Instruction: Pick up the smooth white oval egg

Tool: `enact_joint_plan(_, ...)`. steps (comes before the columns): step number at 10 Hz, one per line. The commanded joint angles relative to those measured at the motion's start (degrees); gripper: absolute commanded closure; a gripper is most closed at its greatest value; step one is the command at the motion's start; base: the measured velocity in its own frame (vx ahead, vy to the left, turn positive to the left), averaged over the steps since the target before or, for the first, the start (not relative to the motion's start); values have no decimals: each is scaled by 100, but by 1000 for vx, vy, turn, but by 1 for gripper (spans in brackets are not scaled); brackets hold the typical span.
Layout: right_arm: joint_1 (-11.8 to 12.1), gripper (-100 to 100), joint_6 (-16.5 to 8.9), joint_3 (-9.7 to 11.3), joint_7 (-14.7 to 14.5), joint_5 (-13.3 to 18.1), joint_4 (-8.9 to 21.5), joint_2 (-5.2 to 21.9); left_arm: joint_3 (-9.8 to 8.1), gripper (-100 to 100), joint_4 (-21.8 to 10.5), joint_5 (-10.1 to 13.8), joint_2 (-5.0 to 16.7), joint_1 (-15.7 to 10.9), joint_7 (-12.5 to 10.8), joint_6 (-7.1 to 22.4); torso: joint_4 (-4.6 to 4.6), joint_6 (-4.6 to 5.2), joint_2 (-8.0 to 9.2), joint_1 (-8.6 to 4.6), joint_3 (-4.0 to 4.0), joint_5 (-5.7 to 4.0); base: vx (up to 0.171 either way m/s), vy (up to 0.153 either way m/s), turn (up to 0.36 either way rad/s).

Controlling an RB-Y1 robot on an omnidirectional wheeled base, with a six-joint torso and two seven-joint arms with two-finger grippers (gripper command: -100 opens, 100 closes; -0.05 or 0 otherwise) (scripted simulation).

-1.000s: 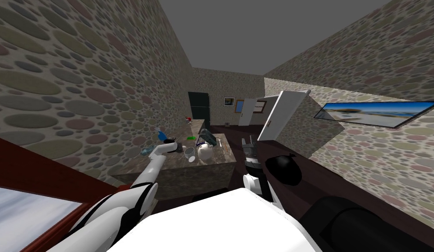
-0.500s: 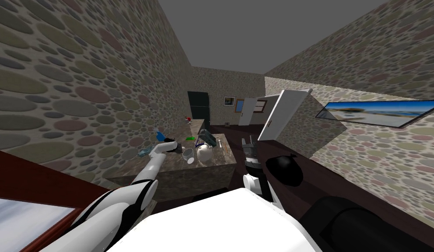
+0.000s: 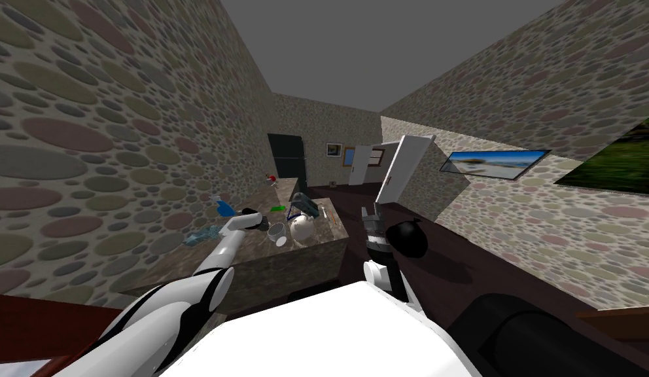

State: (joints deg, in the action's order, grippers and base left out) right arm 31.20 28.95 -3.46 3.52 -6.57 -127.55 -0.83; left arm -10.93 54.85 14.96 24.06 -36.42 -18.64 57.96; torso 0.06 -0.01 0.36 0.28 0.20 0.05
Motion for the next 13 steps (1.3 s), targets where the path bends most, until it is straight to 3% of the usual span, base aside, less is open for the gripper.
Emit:
enact_joint_plan(1, 0, 0, 0, 0, 0, 0, 0, 0, -66, -100, -161, -86, 49, -28, -120, -107, 0, 0, 0, 0, 0, 0, -80, 44, -182)
enact_joint_plan(5, 1, 0, 0, -1, 0, 0, 0, 0, -225, -100, -562, -293, 163, -90, -395, -357, -3, -2, -17, 6, -10, 1, -59, 58, -221)
enact_joint_plan(6, 1, 0, 0, 0, 0, 0, 0, 0, -192, -100, -459, -279, 122, -51, -369, -306, -3, 0, -16, 0, -9, 0, -31, 22, -57)
enact_joint_plan(7, 2, 0, 0, -1, 0, 0, 0, 0, -196, 100, -478, -284, 124, -56, -381, -329, -4, -6, -26, -8, -14, -2, -7, 3, 10)
enact_joint_plan(11, 3, 0, 0, -1, 0, 0, 0, 0, -194, 100, -478, -283, 121, -53, -378, -325, -7, -6, -41, -16, -23, -4, 0, 0, 0)
enact_joint_plan(12, 3, 0, 0, -1, 0, 0, 0, 0, -195, 0, -478, -283, 121, -52, -379, -325, -7, -5, -42, -16, -23, -5, 0, 0, 0)
enact_joint_plan(13, 3, 0, 0, -1, 0, 0, 0, 0, -145, 100, -361, -190, 106, -59, -258, -232, -7, -5, -42, -17, -23, -5, 52, -37, 335)
